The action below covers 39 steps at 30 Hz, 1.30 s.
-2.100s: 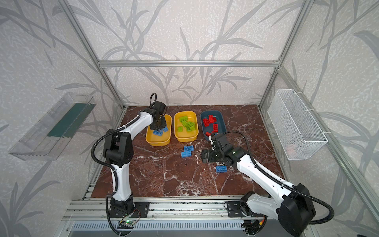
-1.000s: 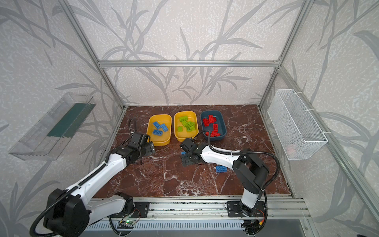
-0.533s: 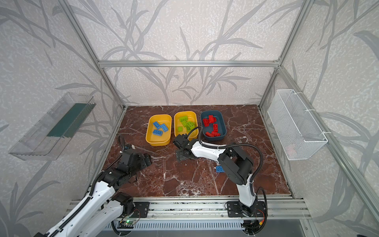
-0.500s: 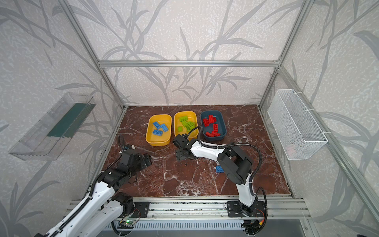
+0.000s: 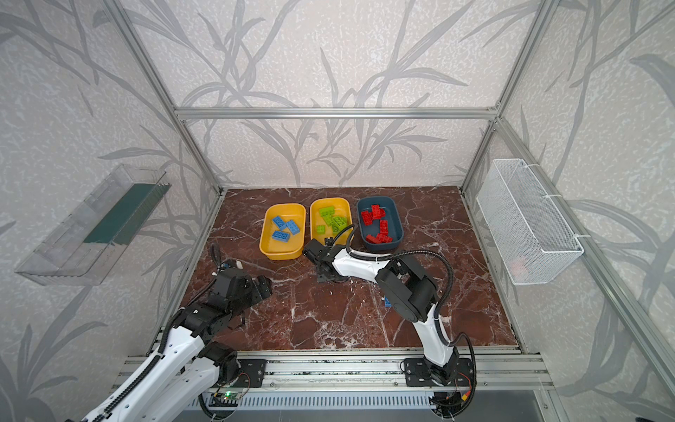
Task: Sort the legos into containers by color
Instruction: 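Grasp a blue brick with the right gripper while the left gripper withdraws, then carry the blue brick with the right gripper over the yellow tub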
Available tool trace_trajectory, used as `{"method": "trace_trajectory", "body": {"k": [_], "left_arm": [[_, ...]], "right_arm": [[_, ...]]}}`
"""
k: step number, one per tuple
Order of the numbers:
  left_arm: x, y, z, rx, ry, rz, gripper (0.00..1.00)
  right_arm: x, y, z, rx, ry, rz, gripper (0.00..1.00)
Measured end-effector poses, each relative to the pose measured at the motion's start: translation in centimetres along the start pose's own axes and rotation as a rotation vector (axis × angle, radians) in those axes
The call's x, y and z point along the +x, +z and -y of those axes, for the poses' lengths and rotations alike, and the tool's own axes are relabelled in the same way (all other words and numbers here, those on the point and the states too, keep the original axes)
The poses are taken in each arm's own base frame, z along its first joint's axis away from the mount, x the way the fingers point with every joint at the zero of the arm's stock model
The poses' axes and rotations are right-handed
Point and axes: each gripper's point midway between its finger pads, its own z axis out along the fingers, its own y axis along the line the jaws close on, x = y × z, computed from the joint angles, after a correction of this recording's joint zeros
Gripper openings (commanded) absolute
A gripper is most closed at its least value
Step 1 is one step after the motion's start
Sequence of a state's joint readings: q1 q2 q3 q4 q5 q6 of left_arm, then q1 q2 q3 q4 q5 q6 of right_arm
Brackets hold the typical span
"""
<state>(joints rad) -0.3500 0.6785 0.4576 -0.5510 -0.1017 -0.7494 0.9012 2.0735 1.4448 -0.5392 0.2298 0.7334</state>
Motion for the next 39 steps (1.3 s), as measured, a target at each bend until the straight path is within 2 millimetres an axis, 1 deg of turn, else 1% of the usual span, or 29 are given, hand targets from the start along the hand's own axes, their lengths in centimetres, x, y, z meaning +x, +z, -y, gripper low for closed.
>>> {"method": "trace_trajectory", "body": {"k": [5,9,11,13,16,18,21,24,26,28,29,32,36,37,38,39], "left_arm": [[0.1,0.1,0.1,0.009,-0.006,-0.004,0.97],[0.2,0.1,0.2,0.014,-0.007,-0.009,0.97],[0.2,0.0,0.3,0.017,-0.012,-0.008,0.97],[0.1,0.0,0.4,0.025,-0.017,-0.006,0.97],[-0.1,-0.2,0.7,0.041,-0.03,0.004,0.97],[-0.2,-0.2,0.8,0.044,-0.035,0.008,0.97],[-0.2,-0.2,0.8,0.042,-0.038,0.009,0.97],[-0.2,-0.1,0.7,0.037,-0.042,0.006,0.97],[-0.1,0.1,0.6,0.032,-0.043,0.0,0.97],[0.0,0.2,0.6,0.026,-0.044,-0.006,0.97],[0.0,0.2,0.6,0.022,-0.046,-0.009,0.97],[-0.1,0.3,0.6,0.011,-0.047,-0.015,0.97],[-0.8,0.1,1.1,0.008,-0.055,-0.009,0.96],[-1.0,0.1,1.2,0.008,-0.056,-0.006,0.96],[-1.0,0.2,1.2,0.005,-0.058,-0.007,0.96],[-1.0,0.3,1.1,0.001,-0.059,-0.009,0.96]], "right_arm": [[0.2,-0.1,0.2,0.008,-0.004,-0.01,0.43],[0.7,-0.5,0.0,0.01,-0.025,-0.028,0.43],[1.0,-1.2,-0.3,0.003,-0.053,-0.038,0.43],[0.9,-2.5,-1.3,-0.026,-0.079,-0.035,0.43],[-1.0,-5.2,-3.7,-0.107,-0.11,0.016,0.43],[-2.9,-7.2,-5.3,-0.165,-0.123,0.078,0.43],[-5.8,-9.4,-7.2,-0.226,-0.143,0.15,0.43],[-9.2,-11.1,-9.5,-0.29,-0.171,0.231,0.44],[-11.3,-11.5,-11.2,-0.328,-0.195,0.279,0.45],[-12.8,-10.9,-12.5,-0.351,-0.22,0.312,0.45],[-13.4,-10.3,-13.1,-0.359,-0.235,0.321,0.45],[-14.7,-7.8,-14.5,-0.374,-0.269,0.321,0.46],[-16.6,-4.0,-15.4,-0.394,-0.291,0.314,0.52],[-17.2,-3.3,-15.5,-0.401,-0.291,0.317,0.55],[-17.9,-2.7,-15.5,-0.406,-0.293,0.323,0.64],[-18.5,-2.2,-15.7,-0.417,-0.291,0.331,0.75]]}}
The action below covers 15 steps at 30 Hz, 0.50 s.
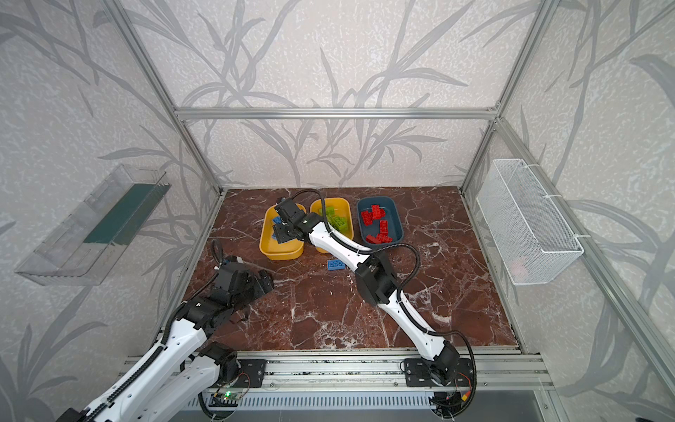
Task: Sort the legos into containers by color
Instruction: 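Carry the blue brick with the right gripper over the yellow tub, then release the blue brick into the yellow tub with the right gripper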
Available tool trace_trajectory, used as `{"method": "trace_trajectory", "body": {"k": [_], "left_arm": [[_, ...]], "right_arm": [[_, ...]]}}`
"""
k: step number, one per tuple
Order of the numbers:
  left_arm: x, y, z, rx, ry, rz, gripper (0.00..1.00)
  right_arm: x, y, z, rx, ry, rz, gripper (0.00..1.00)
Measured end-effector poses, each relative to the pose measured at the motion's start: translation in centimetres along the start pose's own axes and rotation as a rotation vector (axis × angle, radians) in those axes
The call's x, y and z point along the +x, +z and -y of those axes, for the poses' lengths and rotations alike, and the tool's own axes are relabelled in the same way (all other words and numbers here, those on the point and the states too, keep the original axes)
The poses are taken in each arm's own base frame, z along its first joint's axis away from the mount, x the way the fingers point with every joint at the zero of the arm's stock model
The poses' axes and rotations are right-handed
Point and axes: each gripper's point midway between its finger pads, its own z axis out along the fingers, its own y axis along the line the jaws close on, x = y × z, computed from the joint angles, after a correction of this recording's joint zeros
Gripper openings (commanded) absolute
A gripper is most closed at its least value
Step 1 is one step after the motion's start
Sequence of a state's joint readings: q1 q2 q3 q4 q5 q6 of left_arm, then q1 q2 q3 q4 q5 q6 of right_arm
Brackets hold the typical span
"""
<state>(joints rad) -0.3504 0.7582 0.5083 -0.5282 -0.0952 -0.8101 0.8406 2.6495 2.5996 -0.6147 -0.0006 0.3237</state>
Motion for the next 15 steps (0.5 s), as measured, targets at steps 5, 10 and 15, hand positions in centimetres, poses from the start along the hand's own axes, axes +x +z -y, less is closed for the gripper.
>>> {"method": "trace_trajectory", "body": {"k": [5,10,15], "left_arm": [[0.2,0.3,-0.4,-0.027,-0.004,-0.014,0.96],[-0.1,-0.1,-0.3,-0.03,-0.006,-0.006,0.96],[-0.6,-0.7,0.1,-0.017,0.018,0.006,0.96]], "right_arm": [[-1.6,0.9,1.4,-0.039,0.016,0.031,0.97],[-1.0,-0.1,2.3,-0.055,0.022,-0.018,1.0],[0.2,-4.9,1.0,-0.022,-0.035,-0.065,1.0]]}}
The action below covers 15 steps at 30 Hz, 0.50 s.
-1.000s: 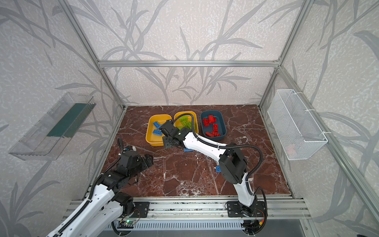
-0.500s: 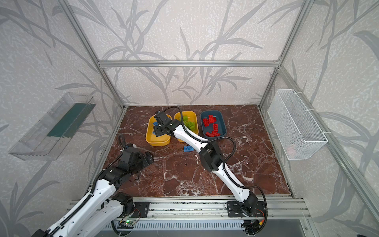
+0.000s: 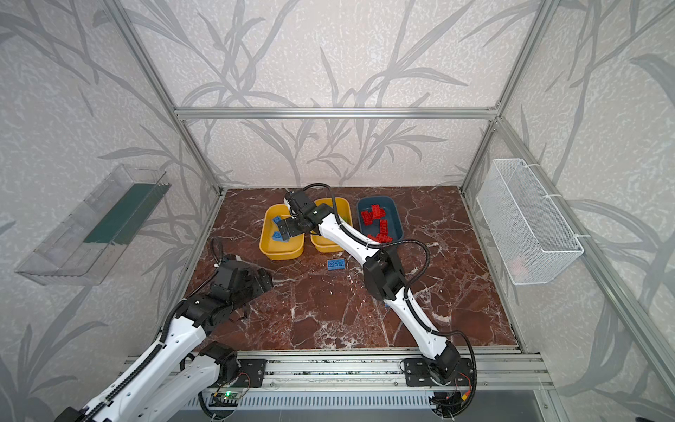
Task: Sort the legos into containers by color
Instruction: 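Release the blue brick into the yellow tub with the right gripper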
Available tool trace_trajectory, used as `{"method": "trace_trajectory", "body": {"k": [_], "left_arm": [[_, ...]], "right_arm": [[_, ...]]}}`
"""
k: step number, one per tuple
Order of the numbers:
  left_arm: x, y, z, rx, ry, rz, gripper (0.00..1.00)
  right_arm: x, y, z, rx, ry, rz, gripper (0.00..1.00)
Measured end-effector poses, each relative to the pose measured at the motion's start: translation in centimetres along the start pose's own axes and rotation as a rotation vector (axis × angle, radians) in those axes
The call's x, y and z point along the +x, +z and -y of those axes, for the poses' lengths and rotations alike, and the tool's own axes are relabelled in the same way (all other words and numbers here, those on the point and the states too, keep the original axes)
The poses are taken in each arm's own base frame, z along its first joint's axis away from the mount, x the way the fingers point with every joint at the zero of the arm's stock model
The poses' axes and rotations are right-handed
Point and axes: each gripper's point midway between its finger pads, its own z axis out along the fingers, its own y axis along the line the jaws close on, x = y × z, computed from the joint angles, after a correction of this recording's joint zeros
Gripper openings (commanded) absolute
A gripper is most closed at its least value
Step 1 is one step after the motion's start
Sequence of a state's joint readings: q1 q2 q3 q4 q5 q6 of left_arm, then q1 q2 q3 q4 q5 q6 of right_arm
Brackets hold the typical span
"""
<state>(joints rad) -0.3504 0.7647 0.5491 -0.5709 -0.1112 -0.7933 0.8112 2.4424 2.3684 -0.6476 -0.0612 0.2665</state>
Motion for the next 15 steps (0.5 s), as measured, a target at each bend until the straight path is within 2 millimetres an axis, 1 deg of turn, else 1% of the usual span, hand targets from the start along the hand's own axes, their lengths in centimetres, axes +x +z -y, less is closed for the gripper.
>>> {"method": "trace_trajectory", "body": {"k": [4,6,7,9,10,12,13,15], "left_arm": [[-0.1,-0.2,1.1,0.043,0.014,-0.017,0.96],[0.3,-0.1,1.9,0.075,0.023,-0.038,0.96],[0.6,-0.1,2.4,0.093,0.032,-0.048,0.96],[1.3,-0.1,3.7,0.135,0.062,-0.067,0.96],[1.7,-0.1,4.3,0.151,0.08,-0.076,0.96],[2.7,-0.2,5.5,0.186,0.122,-0.098,0.96],[3.2,-0.2,5.9,0.196,0.138,-0.108,0.96],[4.4,-0.1,7.0,0.222,0.179,-0.133,0.96]], "right_arm": [[-0.1,-6.8,-1.6,0.029,-0.034,0.045,1.0],[0.5,-10.9,-1.4,0.065,-0.039,0.077,0.99],[1.0,-12.3,-0.9,0.082,-0.036,0.088,0.99],[2.8,-15.6,1.2,0.148,-0.007,0.104,0.99],[4.2,-16.7,2.3,0.177,0.008,0.096,0.99],[7.6,-18.8,5.0,0.248,0.053,0.069,0.99],[9.1,-19.4,6.2,0.277,0.071,0.053,0.99],[13.6,-20.8,9.1,0.355,0.126,-0.002,0.99]]}}
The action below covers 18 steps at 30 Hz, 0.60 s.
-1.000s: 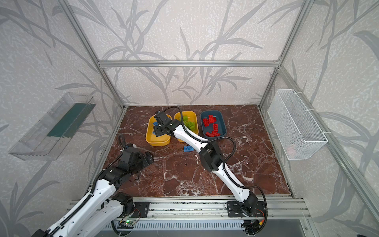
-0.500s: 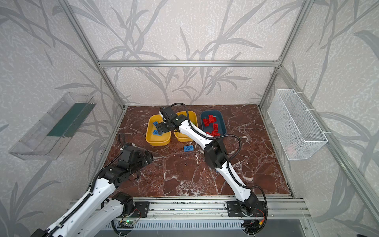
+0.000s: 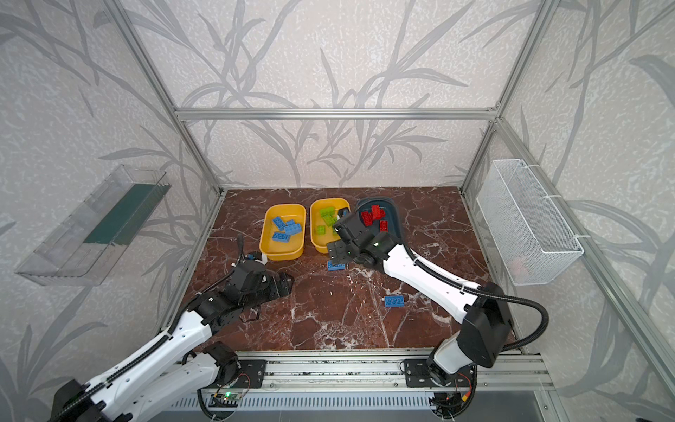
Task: Sort the legos into containers by color
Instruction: 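Move the right gripper down onto a loose blue brick and grasp it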
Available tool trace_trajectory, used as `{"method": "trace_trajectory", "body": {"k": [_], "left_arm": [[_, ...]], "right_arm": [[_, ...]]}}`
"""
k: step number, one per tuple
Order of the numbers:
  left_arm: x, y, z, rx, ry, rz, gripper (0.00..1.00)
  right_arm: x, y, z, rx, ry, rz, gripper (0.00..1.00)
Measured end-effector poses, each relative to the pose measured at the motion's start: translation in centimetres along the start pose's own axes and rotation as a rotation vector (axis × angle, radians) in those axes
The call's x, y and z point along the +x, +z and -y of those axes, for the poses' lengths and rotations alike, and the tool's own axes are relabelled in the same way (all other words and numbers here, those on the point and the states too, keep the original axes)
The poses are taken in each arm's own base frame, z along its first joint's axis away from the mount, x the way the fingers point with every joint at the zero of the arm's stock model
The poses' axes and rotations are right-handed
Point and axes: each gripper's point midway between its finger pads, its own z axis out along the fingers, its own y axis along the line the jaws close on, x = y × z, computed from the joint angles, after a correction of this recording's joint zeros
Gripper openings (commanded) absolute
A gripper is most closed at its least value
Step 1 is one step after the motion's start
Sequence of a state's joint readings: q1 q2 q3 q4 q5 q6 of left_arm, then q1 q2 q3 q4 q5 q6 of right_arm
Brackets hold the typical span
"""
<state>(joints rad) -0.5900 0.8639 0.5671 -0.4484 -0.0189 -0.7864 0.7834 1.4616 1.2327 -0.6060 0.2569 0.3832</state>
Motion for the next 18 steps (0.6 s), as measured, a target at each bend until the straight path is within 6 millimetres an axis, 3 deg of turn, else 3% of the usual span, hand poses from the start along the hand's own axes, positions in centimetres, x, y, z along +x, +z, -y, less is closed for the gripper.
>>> {"method": "trace_trajectory", "body": {"k": [3,8,14,18], "left_arm": [[1.2,0.7,1.4,0.025,0.051,-0.032,0.96],[2.9,2.0,3.7,0.045,0.125,-0.086,0.96],[4.2,3.2,7.7,0.085,0.212,-0.123,0.96],[5.2,3.9,9.0,0.089,0.248,-0.143,0.96]], "right_arm": [[5.3,-0.3,4.2,0.102,0.048,-0.088,0.99],[11.5,-0.7,7.9,0.189,0.119,-0.202,0.99],[15.9,-0.3,10.3,0.228,0.214,-0.301,0.99],[18.0,0.5,10.6,0.214,0.257,-0.356,1.0]]}}
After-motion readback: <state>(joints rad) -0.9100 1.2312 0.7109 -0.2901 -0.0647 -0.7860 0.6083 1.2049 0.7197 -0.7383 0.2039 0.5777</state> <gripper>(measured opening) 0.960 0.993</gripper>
